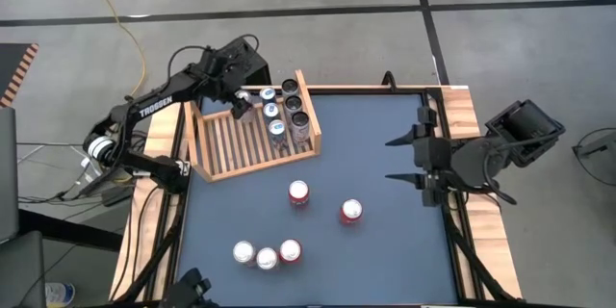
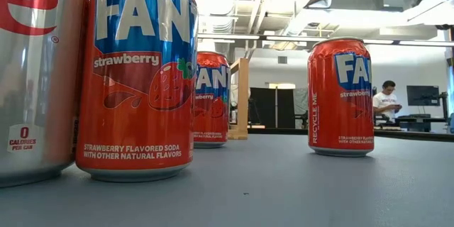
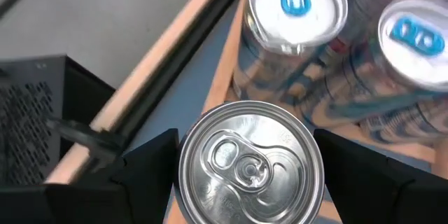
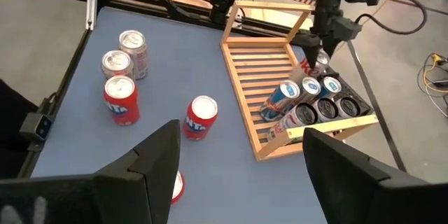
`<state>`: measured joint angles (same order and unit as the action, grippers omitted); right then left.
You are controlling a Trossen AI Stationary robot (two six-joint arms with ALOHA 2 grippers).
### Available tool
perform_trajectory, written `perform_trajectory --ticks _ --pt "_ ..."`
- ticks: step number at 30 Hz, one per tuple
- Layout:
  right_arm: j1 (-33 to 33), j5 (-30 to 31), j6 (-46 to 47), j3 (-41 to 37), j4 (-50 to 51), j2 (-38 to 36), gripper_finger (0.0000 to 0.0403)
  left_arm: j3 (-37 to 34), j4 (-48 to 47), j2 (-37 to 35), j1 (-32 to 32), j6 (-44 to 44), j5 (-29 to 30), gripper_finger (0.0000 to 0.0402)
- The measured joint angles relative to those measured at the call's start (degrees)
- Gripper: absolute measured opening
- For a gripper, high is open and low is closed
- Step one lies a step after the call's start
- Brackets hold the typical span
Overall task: Place canned beverage on shelf
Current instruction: Put the right silver soda can on the shelf
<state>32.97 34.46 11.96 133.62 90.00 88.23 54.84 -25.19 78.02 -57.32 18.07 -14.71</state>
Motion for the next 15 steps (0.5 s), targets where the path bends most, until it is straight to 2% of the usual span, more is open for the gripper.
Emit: perform_trajectory --ticks 7,15 --pt "0.02 -0.02 0.05 0.00 0.02 0.00 0.0276 -4.62 5.61 -0.12 0.00 -0.36 -0.08 0.0293" --pt "0.00 -0.04 0.05 0.00 0.02 0.00 0.0276 -6.64 6.94 -0.75 -0.07 -0.22 -1.20 0.0293"
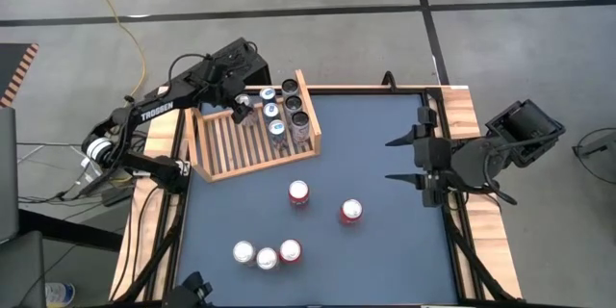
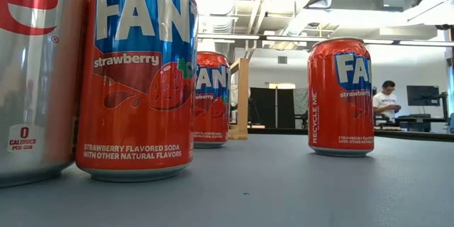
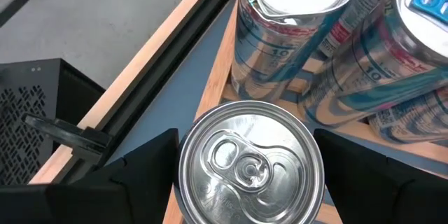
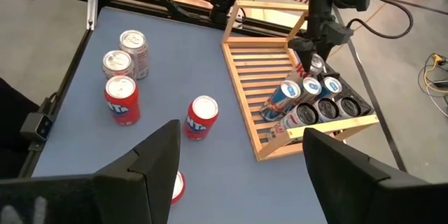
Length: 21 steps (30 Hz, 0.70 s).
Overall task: Place canned beverage on shelf
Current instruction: Put the right silver soda can on the shelf
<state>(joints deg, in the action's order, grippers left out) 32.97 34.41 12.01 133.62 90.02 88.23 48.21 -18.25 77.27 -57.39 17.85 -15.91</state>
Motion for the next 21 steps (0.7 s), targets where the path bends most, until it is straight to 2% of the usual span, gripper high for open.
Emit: perform_trajectory --ticks 7,16,21 --pt "0.00 -0.02 0.15 0.00 0.00 0.00 0.0276 -0.11 -0.31 -0.41 -0.04 0.84 -1.39 0.0294" --pt "0.00 -0.04 1.17 0.00 0.00 0.21 0.0276 -0.11 -0.45 -0.41 -0.02 1.84 -1.45 0.0336" --pt "-0.02 -1.03 1.65 0.00 0.00 0.28 0.0276 0.22 -0.47 -0.41 -0.02 2.35 -1.88 0.0343"
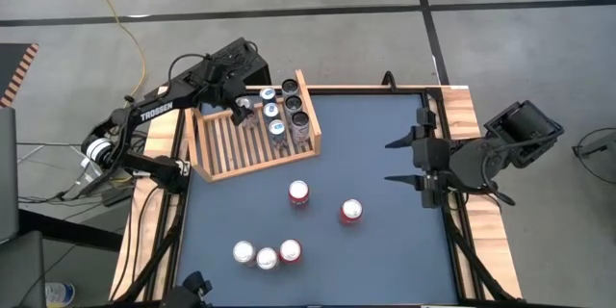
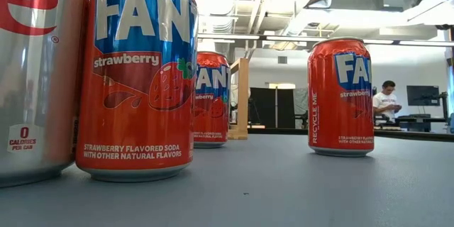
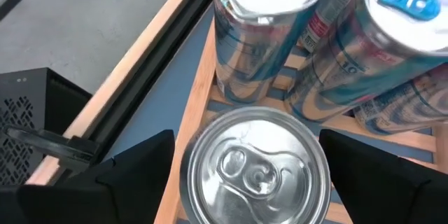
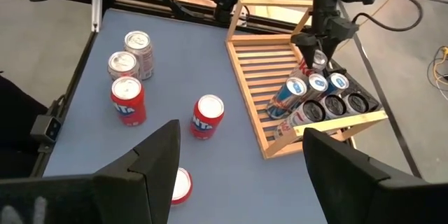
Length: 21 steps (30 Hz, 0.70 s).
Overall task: Place canned beverage on shelf
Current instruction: Put the right silver soda can on the shelf, then put the left silver soda can on the shelf aligned with the other silver soda can
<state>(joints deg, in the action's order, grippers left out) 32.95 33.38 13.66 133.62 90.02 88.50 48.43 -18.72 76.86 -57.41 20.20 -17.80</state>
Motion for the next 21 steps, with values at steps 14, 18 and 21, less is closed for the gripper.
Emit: perform_trajectory --ticks 14,18,21 --pt "0.02 -0.45 0.01 0.00 0.00 0.01 0.0276 3.49 -2.09 -0.07 0.00 0.12 0.47 0.0344" --pt "0.00 -0.45 0.27 0.00 0.00 0.01 0.0276 5.84 -3.83 -0.13 0.00 0.16 1.72 0.0344" --pt "0.00 -0.45 0.32 0.00 0.00 0.01 0.0276 8.32 -7.06 -1.48 0.03 0.16 2.21 0.0344"
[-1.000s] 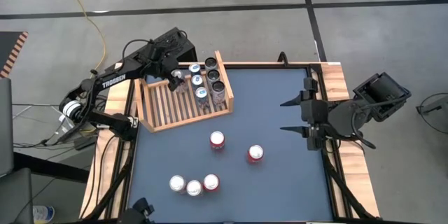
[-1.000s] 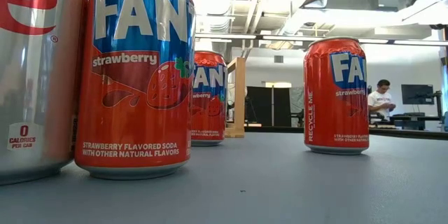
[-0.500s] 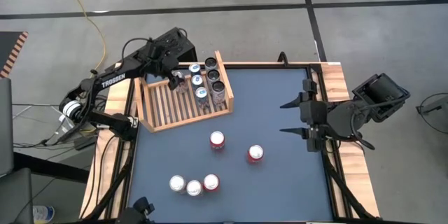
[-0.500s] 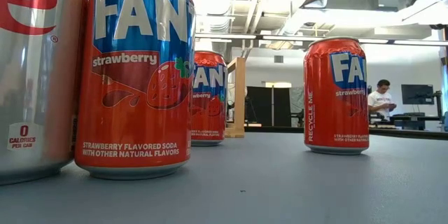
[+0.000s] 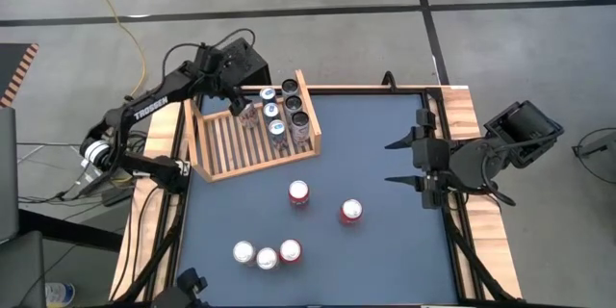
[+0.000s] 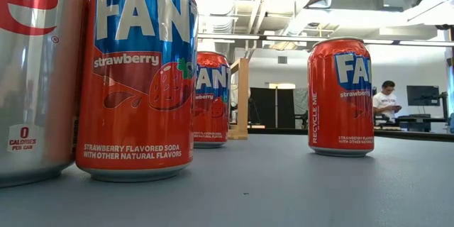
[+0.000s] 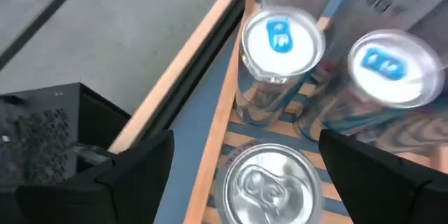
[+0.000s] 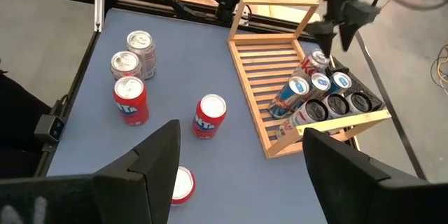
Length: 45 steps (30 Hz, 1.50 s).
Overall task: Place canned beverage on shelf
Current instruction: Put the left silver soda can on the shelf aligned with the other silver soda can
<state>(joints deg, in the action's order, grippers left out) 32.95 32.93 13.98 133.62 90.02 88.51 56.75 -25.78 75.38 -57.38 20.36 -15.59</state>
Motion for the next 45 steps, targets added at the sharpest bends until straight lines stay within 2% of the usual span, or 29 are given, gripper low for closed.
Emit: perform_trajectory --ticks 5,9,13,17,20,24,28,33,39,45 --pt "0.01 0.00 0.10 0.00 0.00 0.00 0.0276 5.03 -7.80 -5.33 1.73 -0.17 1.93 0.0344" --pt "0.00 0.00 0.09 0.00 0.00 0.00 0.0276 6.98 -13.81 -12.58 5.62 -2.98 -1.62 0.0344" --pt "0.02 0.00 0.09 0.00 -0.02 0.00 0.0276 6.98 -18.53 -20.88 13.28 -7.79 -7.29 0.0344" --pt "0.00 0.00 0.11 0.00 0.00 0.00 0.0276 6.98 -19.70 -28.25 24.40 -15.99 -10.11 0.0344" --pt "0.00 0.02 1.00 0.00 -0.02 0.00 0.0276 6.98 -19.68 -32.01 34.77 -23.20 -6.78 0.0344" --pt "0.02 0.00 2.64 0.00 0.00 0.00 0.0276 6.83 -19.93 -34.27 49.00 -30.95 5.14 0.0343" --pt "0.02 0.00 3.61 0.00 0.00 0.00 0.0276 6.82 -19.97 -32.17 62.23 -34.81 15.37 0.0343" --pt "0.00 0.00 4.20 0.00 0.00 0.00 0.0276 6.78 -21.16 -24.11 76.21 -38.00 21.87 0.0343" --pt "0.01 -0.02 4.69 0.00 0.00 0.00 0.0276 6.67 -21.12 -13.14 87.38 -46.14 26.90 0.0343" --pt "0.01 -0.04 4.65 0.00 -0.01 0.00 0.0276 6.69 -21.44 -5.51 95.07 -55.46 29.38 0.0343"
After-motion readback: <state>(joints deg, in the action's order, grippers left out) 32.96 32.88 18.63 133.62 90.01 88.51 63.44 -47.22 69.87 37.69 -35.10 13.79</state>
